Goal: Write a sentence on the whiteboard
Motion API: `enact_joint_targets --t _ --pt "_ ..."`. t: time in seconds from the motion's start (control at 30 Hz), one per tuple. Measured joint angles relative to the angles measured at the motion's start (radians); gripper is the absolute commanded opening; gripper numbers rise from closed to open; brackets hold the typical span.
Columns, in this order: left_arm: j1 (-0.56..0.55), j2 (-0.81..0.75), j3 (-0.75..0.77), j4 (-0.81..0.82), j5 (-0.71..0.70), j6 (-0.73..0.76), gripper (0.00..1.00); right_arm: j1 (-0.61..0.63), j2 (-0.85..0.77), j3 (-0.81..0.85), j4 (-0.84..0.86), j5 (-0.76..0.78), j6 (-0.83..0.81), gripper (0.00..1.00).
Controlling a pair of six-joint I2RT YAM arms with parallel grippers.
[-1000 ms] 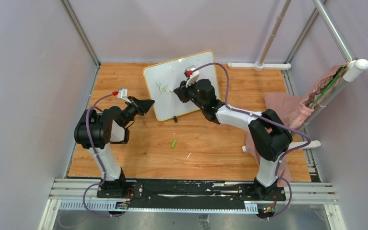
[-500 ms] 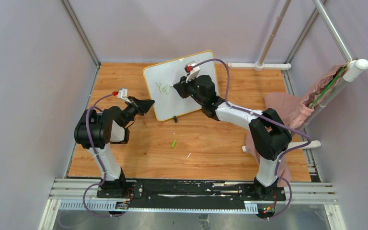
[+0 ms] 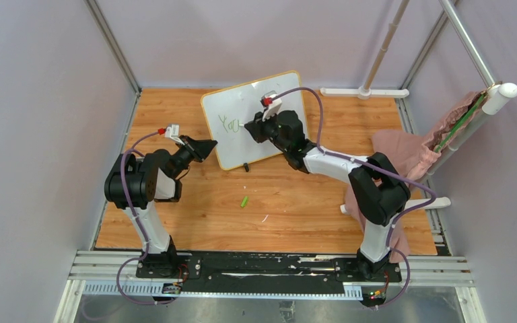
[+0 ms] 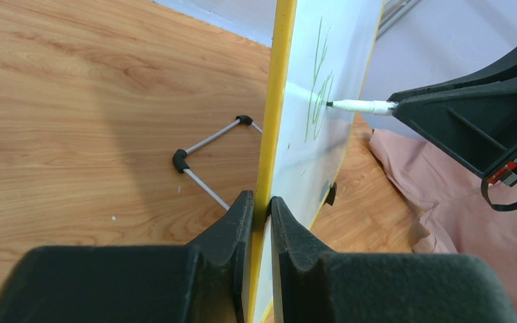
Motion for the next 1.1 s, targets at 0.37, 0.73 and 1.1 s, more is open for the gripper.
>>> enact_joint_targets --t 0.37,0.73,1.1 --pt "0.000 0.000 0.000 0.000 0.000 0.000 0.00 0.001 -0.024 -0.069 0.019 0.003 0.013 0.00" --pt "0.000 0.000 0.000 0.001 0.002 0.000 0.00 -0.016 -0.100 -0.082 0.017 0.028 0.019 0.00" --pt "0.000 0.000 0.000 0.001 0.002 0.000 0.00 -0.060 -0.097 -0.027 -0.018 0.031 0.017 0.00"
